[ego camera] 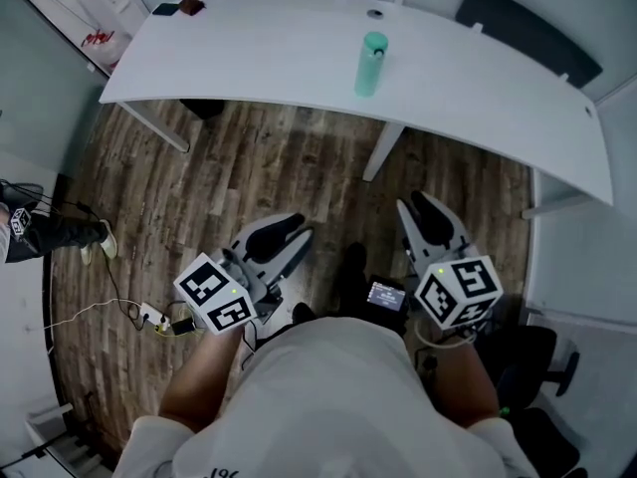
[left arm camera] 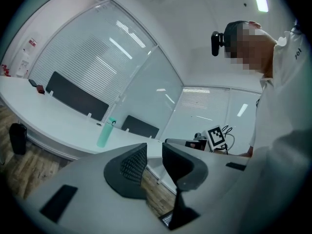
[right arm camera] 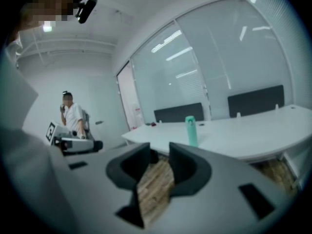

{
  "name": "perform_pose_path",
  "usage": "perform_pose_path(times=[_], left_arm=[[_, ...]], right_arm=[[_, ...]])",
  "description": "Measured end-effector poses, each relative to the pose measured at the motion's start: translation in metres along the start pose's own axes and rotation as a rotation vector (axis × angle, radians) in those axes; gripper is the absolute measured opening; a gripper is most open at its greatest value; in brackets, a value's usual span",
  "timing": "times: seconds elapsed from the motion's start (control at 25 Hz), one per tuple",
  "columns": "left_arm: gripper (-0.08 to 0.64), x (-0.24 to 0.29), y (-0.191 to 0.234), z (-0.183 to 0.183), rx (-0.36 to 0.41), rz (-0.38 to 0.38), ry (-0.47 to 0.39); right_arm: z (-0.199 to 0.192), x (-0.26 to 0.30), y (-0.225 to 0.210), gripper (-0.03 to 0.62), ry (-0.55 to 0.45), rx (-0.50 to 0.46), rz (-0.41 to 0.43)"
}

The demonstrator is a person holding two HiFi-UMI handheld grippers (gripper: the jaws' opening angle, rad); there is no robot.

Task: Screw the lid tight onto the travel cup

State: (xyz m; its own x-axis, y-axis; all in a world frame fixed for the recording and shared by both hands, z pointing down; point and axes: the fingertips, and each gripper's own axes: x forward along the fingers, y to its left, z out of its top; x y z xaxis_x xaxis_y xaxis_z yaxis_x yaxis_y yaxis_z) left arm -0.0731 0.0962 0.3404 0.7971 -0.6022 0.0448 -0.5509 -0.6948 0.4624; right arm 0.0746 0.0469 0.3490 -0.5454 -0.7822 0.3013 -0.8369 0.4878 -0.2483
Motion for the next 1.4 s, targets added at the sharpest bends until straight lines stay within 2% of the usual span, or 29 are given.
perform_pose_path(times=[0.2,0.6,1.08,1.4], left_arm=[[0.104,0.057,0.019,0.015,0.001,0.021,-0.003],[0.104,0.127,0.046,0.033,0.010,0.064,-0.011],[0.104,0.165,0.060,0.036,0.012,0.071,0.005],[0.104,0.174,0.081,0.044,0.023,0.036,0.031]], right_arm=[[0.026,0.031,-0.050,0.117,0.008,-0.006,0.026],[0.051,0.073,-0.108,0.117,0.035,-0.021,0.087],[0.059,0.099,-0.134,0.117,0.040,-0.024,0.121],[0.065,0.113,-0.135,0.117,0.039,-0.026,0.084]])
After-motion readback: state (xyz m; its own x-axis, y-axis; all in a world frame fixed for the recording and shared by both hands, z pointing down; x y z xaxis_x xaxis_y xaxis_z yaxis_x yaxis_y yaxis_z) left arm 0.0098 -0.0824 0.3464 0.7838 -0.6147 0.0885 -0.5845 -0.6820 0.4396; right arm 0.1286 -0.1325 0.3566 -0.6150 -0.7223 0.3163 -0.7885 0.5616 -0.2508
